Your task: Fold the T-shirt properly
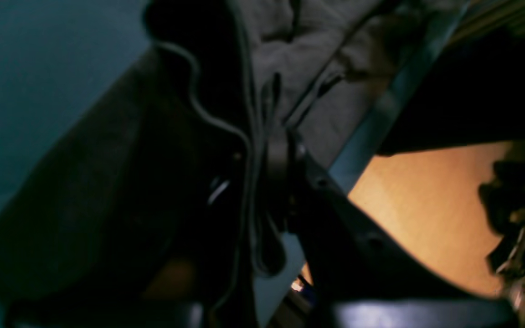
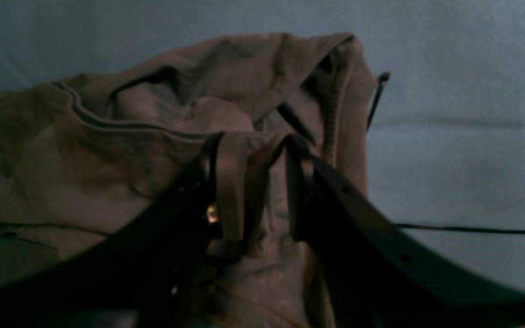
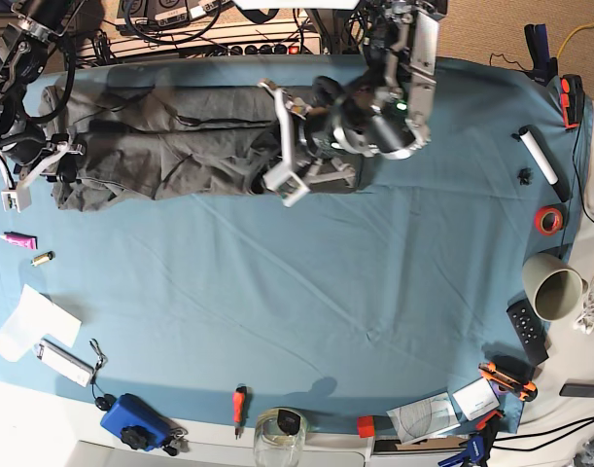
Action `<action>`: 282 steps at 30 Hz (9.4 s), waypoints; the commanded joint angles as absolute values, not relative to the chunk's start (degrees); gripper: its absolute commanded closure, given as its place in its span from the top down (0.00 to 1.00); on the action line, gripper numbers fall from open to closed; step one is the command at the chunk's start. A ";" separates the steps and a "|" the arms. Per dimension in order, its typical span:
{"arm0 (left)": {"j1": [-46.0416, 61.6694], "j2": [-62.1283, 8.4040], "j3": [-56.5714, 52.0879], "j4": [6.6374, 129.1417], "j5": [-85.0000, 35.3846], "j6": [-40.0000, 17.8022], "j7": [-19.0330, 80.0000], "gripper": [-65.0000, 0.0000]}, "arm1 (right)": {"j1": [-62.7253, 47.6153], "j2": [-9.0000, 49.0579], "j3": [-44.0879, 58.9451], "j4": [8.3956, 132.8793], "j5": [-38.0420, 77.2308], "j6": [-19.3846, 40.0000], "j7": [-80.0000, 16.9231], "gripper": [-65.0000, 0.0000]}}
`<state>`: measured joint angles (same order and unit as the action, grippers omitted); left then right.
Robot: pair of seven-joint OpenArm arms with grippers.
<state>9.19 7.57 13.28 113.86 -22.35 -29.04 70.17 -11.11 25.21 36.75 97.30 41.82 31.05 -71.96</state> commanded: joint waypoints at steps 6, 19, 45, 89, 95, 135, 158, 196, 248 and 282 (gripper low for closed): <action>6.44 9.00 18.61 111.94 -20.29 -27.99 65.47 0.00 | -10.63 26.48 37.23 98.15 41.98 30.33 -70.89 0.24; 0.60 9.00 19.77 104.73 -23.79 -28.53 64.69 0.00 | -10.63 26.48 37.23 98.15 41.95 30.35 -70.87 0.24; 0.60 9.00 19.75 104.68 -30.06 -32.47 61.49 0.40 | -10.63 26.50 37.23 98.15 40.45 30.33 -70.17 0.24; 5.98 -8.49 -20.71 113.54 -49.98 -29.34 75.13 0.28 | -9.93 26.52 37.23 98.15 49.10 34.83 -67.35 0.24; 6.98 -8.93 -24.67 114.19 -62.81 -34.92 80.00 0.28 | -7.22 26.55 37.23 95.77 48.64 34.72 -67.29 0.24; 24.14 -12.38 -49.30 124.29 -73.78 -37.56 80.00 0.28 | 2.70 30.68 49.25 79.09 63.66 34.26 -80.00 0.44; 24.10 -12.38 -49.30 124.42 -73.78 -37.56 80.00 0.28 | 2.70 41.43 38.09 43.77 68.79 40.00 -80.00 0.44; 23.94 -12.23 -49.28 124.42 -73.76 -37.56 80.00 0.28 | 0.54 41.36 32.56 43.77 83.96 40.00 -80.00 0.44; 23.66 -12.21 -49.28 124.42 -73.76 -37.56 80.00 0.28 | -0.71 39.92 32.73 61.30 58.98 40.00 -73.71 0.00; 23.79 -12.23 -49.32 124.42 -73.73 -37.17 80.00 0.28 | 2.37 43.29 32.53 61.30 85.00 40.00 -80.00 0.00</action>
<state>23.81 -11.62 -48.99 123.50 -72.27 -37.15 80.84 1.56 41.25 32.05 60.45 83.50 39.88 -80.95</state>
